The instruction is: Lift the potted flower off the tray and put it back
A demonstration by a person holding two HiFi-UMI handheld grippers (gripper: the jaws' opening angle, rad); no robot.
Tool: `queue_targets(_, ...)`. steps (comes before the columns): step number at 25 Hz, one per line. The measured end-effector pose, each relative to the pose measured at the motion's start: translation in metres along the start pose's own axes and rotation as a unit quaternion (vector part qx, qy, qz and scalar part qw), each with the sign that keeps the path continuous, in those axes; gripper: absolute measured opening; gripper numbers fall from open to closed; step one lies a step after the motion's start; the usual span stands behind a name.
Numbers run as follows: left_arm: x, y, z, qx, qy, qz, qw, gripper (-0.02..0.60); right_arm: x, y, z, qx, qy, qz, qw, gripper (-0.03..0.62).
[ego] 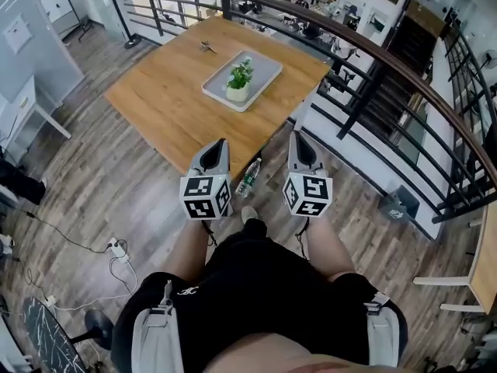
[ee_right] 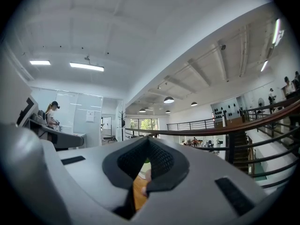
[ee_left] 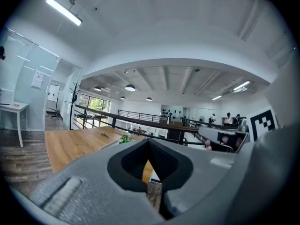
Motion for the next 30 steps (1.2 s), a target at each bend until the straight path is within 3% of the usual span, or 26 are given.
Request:
queue_targets(7, 0.110, -0.024, 0.022, -0.003, -0.005, 0.004, 1.0000, 0.012, 0.109, -0.004, -0.049, 0.005, -0.009, 0.008, 1.000, -0.003)
queue_targets(16, 0.222, -0.033, 0.069, -0.021, -0.024, 0.024, 0.9992, 0.012, 0.237, 0.010, -0.081, 0.007, -0.039, 0.032, 0.999, -0.003)
queue_targets(23, 0.249, -0.030, 0.090, -0.026, -0.049, 0.040, 0.9976, 0.012, 0.280, 0.025, -0.089, 0.023, -0.054, 0.049, 0.997, -0.003)
queue_targets(30, 0.256, -0.034, 0.101, -0.032, -0.100, 0.045, 0.9935, 0.012, 0.314, 0.029, -0.088, 0.029, -0.106, 0.057, 0.992, -0.003)
Point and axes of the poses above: the fingertips, and each gripper's own axes: x forward along the fingers, z to its left, y out of its underside, the point moved 4 cm from there along -x, backward along the fingers, and after that the axes turned 6 degrees about -y, right-handed, at the moved point
